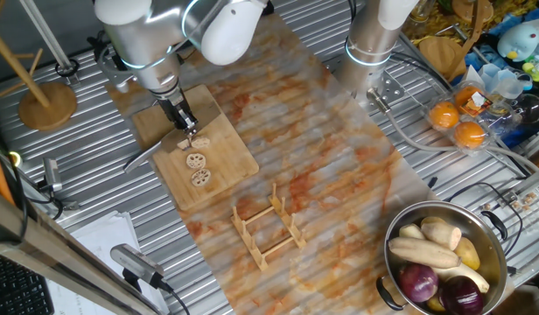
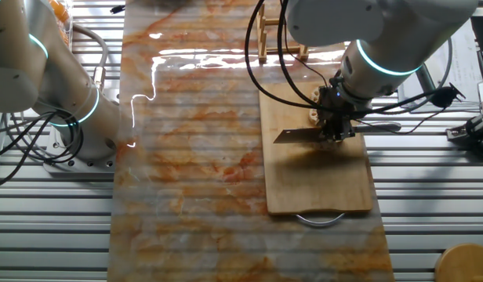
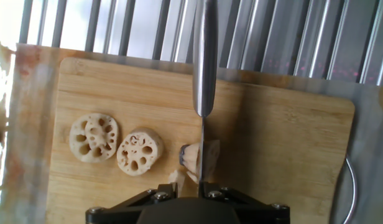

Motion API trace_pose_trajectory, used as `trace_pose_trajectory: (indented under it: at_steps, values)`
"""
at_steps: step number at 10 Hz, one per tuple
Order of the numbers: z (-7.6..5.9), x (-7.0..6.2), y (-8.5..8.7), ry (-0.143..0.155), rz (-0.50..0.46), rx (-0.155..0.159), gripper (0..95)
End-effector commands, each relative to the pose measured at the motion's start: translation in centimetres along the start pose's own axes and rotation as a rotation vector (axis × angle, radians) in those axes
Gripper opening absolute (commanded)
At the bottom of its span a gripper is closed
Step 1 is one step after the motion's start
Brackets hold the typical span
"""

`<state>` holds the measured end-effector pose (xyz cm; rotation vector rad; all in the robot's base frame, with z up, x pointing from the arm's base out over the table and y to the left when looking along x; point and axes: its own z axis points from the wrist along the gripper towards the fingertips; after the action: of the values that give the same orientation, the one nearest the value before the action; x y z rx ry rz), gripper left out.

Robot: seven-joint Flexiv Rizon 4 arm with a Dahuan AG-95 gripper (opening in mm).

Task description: Slice the lotus root

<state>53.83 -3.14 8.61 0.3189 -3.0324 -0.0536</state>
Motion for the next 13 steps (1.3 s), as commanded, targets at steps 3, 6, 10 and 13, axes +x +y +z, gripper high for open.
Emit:
trace_pose_trajectory:
  at_steps: [3,6,10,13]
  values:
    - [0.04,0.07,0.0,0.001,0.0,-0.003,19.0]
    - [0.09,0.14,0.0,0.0,0.0,-0.006,19.0]
    - [0.12,0.16,0.0,0.001,0.0,0.001,19.0]
    - [0.15,0.24,0.04,0.003,0.001,0.007,19.0]
